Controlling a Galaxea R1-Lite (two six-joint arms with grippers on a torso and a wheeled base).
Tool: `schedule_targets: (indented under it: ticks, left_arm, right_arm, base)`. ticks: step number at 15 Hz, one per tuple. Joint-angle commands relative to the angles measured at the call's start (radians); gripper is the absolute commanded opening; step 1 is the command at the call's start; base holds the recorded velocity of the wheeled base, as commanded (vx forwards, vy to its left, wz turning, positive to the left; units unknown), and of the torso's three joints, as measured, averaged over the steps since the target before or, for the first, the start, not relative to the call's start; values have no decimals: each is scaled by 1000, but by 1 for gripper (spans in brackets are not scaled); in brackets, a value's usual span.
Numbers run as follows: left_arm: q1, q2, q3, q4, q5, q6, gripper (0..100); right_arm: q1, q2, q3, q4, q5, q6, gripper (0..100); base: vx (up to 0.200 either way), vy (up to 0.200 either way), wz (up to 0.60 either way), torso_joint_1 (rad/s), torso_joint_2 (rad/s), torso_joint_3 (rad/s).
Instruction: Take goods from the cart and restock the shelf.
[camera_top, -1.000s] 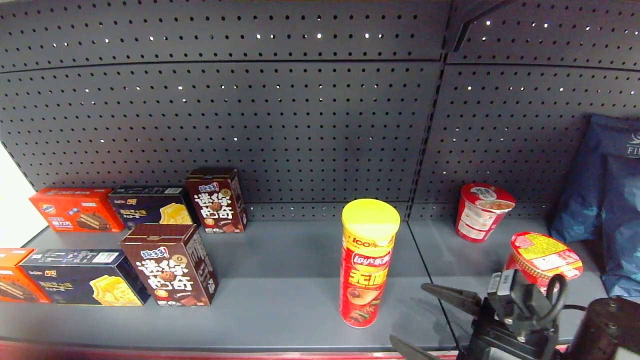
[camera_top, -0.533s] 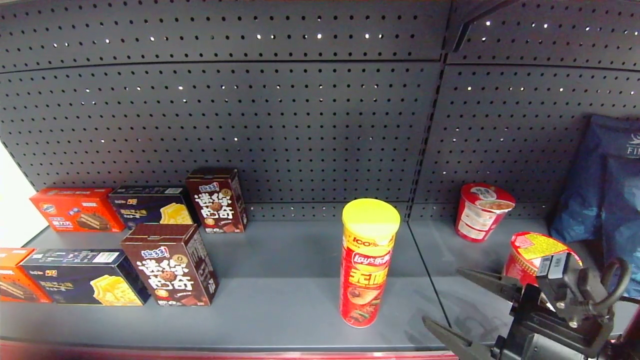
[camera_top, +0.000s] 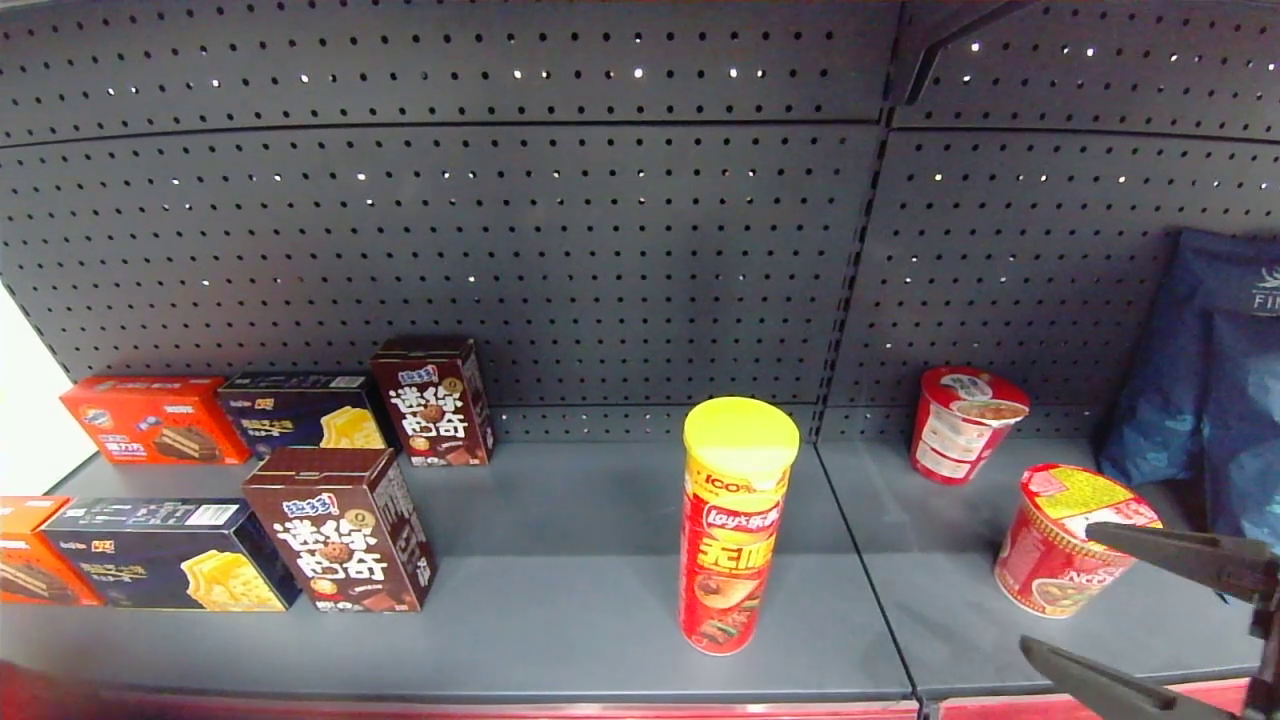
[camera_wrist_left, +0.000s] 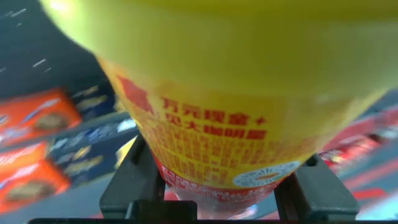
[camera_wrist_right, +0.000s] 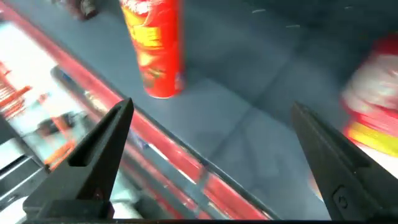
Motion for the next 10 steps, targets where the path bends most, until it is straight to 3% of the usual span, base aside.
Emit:
schedule_targets:
  ticks: [1,5,10]
  left_arm:
    - [-9,108,-47,-3,-66,-2,0]
    - [-9,239,-73,-9,-255,-10,0]
    - [-25,469,-129,-104,-316,-7,0]
  right_arm:
    - [25,-171,-21,79,-25,5,100]
    - [-12,-201,-81,135,-26,103,100]
    - [-40,-208,-65,132,-39,134,100]
  base:
    - [0,0,0,0,0,0]
    - [0,0,0,0,0,0]
    - [0,0,0,0,0,0]
